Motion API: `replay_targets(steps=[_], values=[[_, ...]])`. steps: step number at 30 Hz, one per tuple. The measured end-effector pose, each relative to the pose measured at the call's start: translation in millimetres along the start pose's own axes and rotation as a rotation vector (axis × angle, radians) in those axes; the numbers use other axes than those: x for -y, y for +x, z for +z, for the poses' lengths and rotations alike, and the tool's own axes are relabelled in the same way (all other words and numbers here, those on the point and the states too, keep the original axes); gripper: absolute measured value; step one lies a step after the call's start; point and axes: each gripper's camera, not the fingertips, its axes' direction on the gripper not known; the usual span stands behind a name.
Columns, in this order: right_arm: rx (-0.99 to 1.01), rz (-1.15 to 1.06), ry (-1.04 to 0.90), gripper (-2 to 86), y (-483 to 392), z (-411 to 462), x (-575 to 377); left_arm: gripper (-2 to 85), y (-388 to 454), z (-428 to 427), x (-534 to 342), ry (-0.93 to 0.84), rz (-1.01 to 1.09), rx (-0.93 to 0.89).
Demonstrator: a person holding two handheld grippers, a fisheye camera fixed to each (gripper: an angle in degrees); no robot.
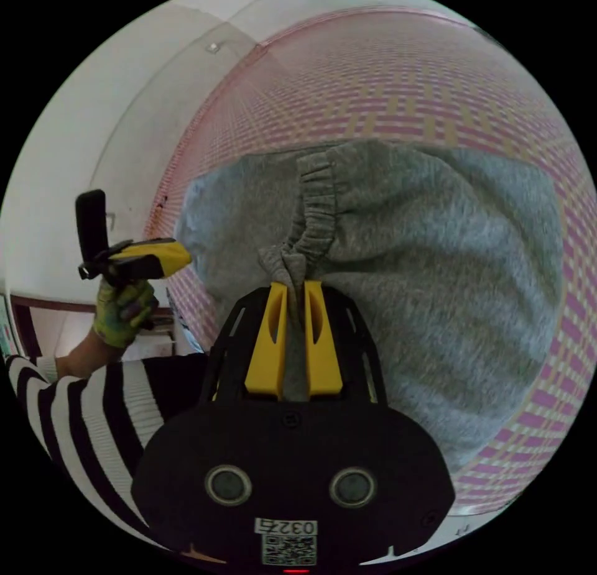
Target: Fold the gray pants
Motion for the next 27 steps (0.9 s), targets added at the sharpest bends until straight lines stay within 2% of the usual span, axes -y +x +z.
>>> replay_targets(steps=[8,12,15,21,27], values=[[-0.012,-0.063,0.142,5.9,-9,-36,7,-0.9,26,2,27,0.053,0.011,-0.036],[0.076,-0.1,-0.007,9.8,-7,-20,16,-0.9,34,19,46,0.011,0.006,-0.056],[0.161,-0.165,0.021,5.2,-4,-39,7,-0.9,44,36,59,-0.031,0.01,-0.04],[0.115,-0.018,0.108,4.2,43,-83,5,-0.9,62,82,86,-0.143,0.036,0.012],[0.027,0.084,0.174,3.6,82,-118,53,-0.9,84,124,106,-0.315,0.101,0.139]])
